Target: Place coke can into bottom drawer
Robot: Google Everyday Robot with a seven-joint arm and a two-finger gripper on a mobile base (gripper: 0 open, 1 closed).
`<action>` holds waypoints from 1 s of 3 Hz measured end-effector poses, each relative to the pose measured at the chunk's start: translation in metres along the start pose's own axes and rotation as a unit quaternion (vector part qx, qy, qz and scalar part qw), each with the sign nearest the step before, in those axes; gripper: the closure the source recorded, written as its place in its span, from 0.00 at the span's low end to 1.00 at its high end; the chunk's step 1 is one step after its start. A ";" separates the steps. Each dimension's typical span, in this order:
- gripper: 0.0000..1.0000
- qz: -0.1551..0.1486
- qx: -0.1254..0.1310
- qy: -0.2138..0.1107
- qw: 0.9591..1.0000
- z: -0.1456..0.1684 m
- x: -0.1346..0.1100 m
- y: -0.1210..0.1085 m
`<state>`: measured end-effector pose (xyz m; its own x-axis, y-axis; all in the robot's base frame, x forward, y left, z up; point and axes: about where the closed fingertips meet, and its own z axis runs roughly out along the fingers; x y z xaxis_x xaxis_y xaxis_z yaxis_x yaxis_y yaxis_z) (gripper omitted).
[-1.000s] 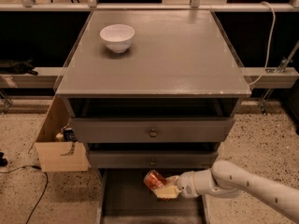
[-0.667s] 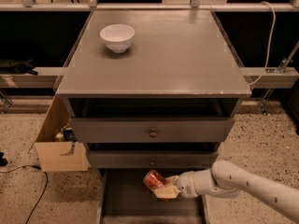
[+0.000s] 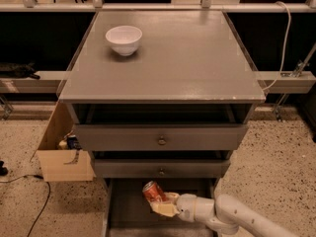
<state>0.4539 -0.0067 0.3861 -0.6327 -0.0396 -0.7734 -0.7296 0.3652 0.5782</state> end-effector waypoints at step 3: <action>1.00 -0.006 -0.001 -0.030 1.000 0.061 0.035 -0.025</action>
Offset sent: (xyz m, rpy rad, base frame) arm 0.0022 0.0238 -0.0299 0.0666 -0.0561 -0.0671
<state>0.4660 0.0392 0.3283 -0.6082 0.0114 -0.7937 -0.7370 0.3633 0.5699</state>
